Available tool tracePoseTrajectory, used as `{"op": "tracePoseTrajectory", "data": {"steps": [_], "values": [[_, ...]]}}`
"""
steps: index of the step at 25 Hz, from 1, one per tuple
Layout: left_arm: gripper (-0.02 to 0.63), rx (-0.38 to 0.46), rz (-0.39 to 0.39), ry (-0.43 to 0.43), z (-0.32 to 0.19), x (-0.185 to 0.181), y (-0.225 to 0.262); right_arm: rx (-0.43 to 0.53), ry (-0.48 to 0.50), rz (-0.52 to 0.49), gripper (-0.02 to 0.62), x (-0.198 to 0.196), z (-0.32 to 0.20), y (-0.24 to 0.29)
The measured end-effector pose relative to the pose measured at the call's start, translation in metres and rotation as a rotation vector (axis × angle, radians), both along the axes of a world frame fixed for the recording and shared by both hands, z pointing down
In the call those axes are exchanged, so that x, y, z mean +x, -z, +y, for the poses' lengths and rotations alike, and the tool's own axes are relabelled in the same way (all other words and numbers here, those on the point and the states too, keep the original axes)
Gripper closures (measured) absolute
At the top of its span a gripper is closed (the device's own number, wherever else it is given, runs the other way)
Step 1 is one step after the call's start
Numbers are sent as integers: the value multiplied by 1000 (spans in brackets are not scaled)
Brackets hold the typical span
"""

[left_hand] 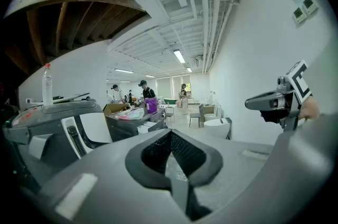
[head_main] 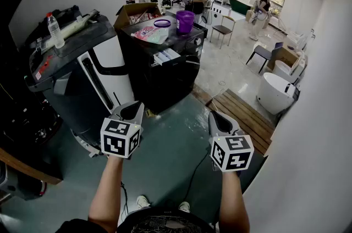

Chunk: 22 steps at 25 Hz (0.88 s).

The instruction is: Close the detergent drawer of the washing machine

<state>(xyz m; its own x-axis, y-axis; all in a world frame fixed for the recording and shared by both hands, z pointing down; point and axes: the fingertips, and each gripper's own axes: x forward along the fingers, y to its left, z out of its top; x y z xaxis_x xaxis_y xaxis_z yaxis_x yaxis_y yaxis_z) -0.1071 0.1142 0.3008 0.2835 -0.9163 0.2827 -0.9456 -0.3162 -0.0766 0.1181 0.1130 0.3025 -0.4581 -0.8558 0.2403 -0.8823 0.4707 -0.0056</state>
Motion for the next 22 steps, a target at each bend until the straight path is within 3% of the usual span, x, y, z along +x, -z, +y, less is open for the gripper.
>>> {"op": "tracePoseTrajectory", "data": {"steps": [10, 22], "values": [[606, -3, 2, -18, -5, 0, -1, -2, -10, -5, 563, -4, -2, -2], [606, 1, 23, -55, -9, -20, -4, 5, -27, 0, 451, -33, 2, 0]]}}
